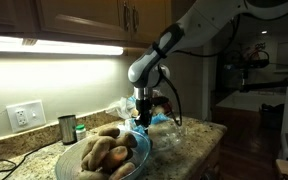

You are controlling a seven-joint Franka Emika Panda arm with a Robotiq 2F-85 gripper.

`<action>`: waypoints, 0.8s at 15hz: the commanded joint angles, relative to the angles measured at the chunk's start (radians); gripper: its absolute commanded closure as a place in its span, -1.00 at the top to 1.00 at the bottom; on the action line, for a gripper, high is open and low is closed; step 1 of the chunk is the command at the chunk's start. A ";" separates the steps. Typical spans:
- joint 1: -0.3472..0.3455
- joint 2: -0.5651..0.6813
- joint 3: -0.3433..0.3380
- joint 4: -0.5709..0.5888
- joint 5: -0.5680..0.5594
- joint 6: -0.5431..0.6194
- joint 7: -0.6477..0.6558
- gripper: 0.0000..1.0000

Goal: Move potato from the plastic bag into the clear bowl

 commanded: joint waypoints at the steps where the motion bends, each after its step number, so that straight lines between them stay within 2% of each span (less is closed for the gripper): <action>1: -0.006 -0.015 0.008 0.002 -0.007 -0.036 0.005 0.08; 8: -0.006 -0.017 0.014 0.002 -0.005 -0.043 0.005 0.96; 12: -0.004 -0.011 0.011 -0.001 -0.009 -0.053 0.007 1.00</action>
